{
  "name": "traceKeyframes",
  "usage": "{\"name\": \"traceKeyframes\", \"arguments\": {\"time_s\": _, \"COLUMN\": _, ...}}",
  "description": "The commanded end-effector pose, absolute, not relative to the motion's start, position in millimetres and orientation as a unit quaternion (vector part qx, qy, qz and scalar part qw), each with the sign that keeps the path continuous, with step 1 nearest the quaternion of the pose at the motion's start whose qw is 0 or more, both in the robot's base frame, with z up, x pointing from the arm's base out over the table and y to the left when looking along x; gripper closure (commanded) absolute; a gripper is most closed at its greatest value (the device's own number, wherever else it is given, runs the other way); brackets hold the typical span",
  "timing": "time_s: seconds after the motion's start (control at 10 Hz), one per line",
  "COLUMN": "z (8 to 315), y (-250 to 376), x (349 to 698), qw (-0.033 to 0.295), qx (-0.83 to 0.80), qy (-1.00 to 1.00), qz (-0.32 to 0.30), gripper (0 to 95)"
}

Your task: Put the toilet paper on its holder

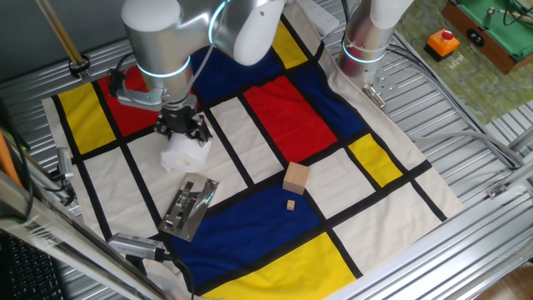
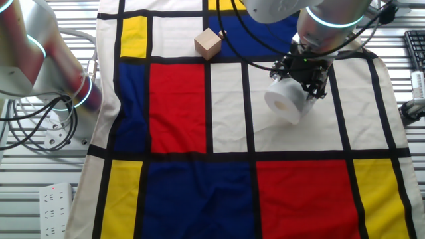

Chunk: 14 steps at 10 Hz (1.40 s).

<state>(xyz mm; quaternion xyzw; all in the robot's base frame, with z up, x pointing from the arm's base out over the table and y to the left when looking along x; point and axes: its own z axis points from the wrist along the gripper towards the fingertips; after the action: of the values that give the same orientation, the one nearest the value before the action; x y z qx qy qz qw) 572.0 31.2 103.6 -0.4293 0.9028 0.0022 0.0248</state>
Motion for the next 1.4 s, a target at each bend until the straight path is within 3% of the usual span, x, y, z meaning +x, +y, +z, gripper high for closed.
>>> {"name": "traceKeyframes", "arguments": {"time_s": 0.1, "z": 104, "y": 36, "x": 570, "qw": 0.025, "qx": -0.426, "qy": 0.904, "qz": 0.001, "gripper": 95.0}}
{"name": "traceKeyframes", "arguments": {"time_s": 1.4, "z": 98, "y": 66, "x": 567, "qw": 0.027, "qx": -0.411, "qy": 0.911, "qz": -0.004, "gripper": 95.0}}
